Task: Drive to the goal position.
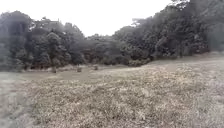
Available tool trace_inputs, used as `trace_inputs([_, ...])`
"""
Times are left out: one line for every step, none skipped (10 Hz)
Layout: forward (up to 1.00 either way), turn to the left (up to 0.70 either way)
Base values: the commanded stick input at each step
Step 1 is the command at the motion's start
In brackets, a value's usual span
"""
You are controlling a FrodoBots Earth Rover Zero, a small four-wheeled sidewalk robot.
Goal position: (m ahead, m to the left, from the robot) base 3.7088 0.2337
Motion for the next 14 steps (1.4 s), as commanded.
trace_inputs([0.00, 0.43])
trace_inputs([0.00, 0.30])
trace_inputs([0.00, 0.18])
trace_inputs([0.00, 0.06])
trace_inputs([0.00, 0.00])
trace_inputs([0.00, 0.00])
trace_inputs([0.00, 0.00])
trace_inputs([0.00, 0.00])
trace_inputs([0.00, 0.00])
trace_inputs([0.00, 0.00])
trace_inputs([0.00, 0.00])
trace_inputs([0.00, 0.00])
trace_inputs([0.00, 0.00])
trace_inputs([0.00, 0.29])
